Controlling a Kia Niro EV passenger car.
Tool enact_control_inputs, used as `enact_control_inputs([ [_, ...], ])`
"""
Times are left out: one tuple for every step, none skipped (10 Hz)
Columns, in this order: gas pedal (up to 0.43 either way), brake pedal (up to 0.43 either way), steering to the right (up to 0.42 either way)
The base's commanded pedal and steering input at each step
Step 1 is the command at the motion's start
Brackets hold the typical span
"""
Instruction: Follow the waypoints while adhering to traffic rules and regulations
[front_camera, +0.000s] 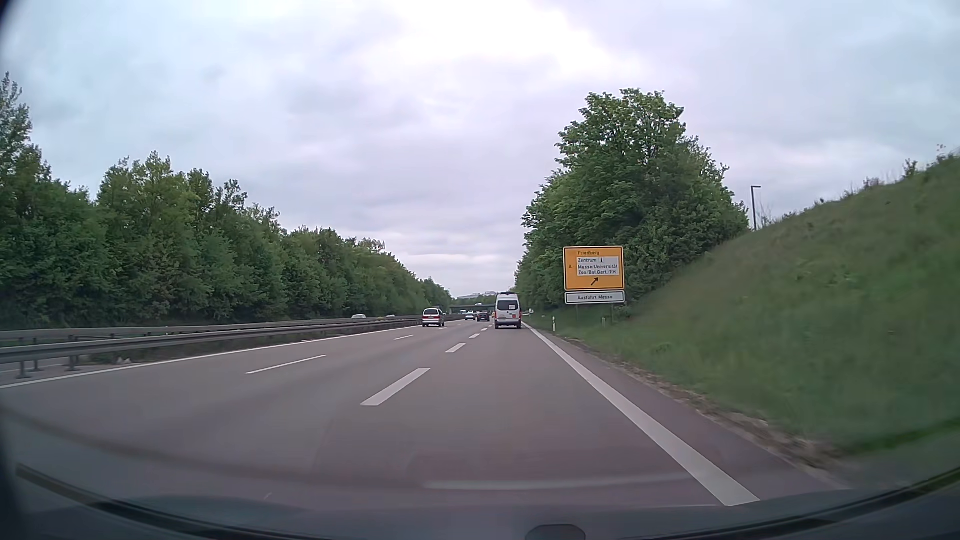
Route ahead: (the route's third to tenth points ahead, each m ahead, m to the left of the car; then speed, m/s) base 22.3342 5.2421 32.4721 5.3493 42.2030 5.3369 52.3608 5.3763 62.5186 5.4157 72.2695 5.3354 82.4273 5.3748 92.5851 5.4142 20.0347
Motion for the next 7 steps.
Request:
enact_control_inputs([
  [0.177, 0.0, 0.0],
  [0.177, 0.0, 0.0],
  [0.177, 0.0, 0.0],
  [0.177, 0.0, 0.0],
  [0.177, 0.0, 0.0],
  [0.177, 0.0, -0.001],
  [0.177, 0.0, -0.003],
])
